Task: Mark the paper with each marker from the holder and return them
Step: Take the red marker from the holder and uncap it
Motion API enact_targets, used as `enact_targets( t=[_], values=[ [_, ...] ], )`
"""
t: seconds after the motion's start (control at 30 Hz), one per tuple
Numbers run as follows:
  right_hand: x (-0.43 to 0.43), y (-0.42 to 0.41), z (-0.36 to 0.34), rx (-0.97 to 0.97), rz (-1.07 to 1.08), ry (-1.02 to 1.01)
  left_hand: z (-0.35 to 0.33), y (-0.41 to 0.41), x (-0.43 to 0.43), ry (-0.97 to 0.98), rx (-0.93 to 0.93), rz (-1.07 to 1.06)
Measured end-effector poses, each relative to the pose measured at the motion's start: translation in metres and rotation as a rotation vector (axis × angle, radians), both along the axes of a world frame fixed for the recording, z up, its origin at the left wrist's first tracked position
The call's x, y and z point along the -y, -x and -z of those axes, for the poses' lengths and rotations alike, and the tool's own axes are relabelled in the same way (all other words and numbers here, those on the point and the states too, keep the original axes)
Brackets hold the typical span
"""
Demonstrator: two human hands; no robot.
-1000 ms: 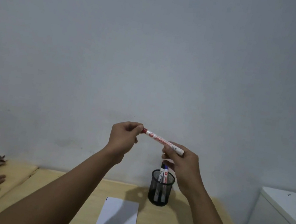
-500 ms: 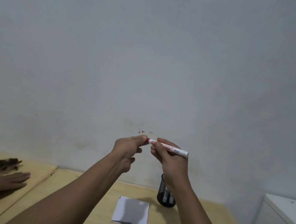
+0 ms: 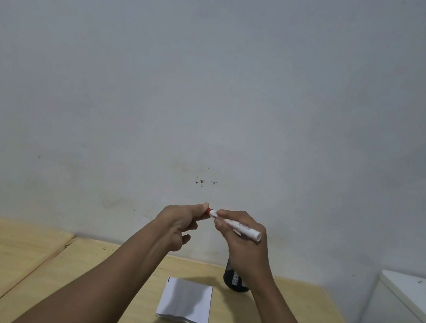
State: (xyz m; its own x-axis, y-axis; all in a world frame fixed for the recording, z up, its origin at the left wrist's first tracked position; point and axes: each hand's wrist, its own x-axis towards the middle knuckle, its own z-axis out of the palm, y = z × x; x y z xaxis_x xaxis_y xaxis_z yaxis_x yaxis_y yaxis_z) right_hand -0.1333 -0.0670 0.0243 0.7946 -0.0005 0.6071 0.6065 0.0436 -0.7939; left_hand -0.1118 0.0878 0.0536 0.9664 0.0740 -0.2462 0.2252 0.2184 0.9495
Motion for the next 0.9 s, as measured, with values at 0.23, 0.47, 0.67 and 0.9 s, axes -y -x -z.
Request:
enact_targets(
  t=[0.23, 0.47, 0.67, 0.9],
  values=[
    [0.006, -0.013, 0.013, 0.183, 0.043, 0.267, 0.010, -0.011, -0.002, -0.043, 0.027, -0.045],
    [-0.001, -0.019, 0.036, 0.192, 0.016, 0.414, 0.034, -0.023, -0.019, -0.104, 0.052, -0.158],
    [-0.011, -0.027, 0.051, -0.121, 0.021, 0.068, 0.087, -0.038, -0.054, -0.636, 0.324, -0.317],
    [-0.018, -0.044, 0.077, -0.300, -0.032, -0.127, 0.152, -0.046, -0.081, -1.036, 0.299, -0.191]
  ],
)
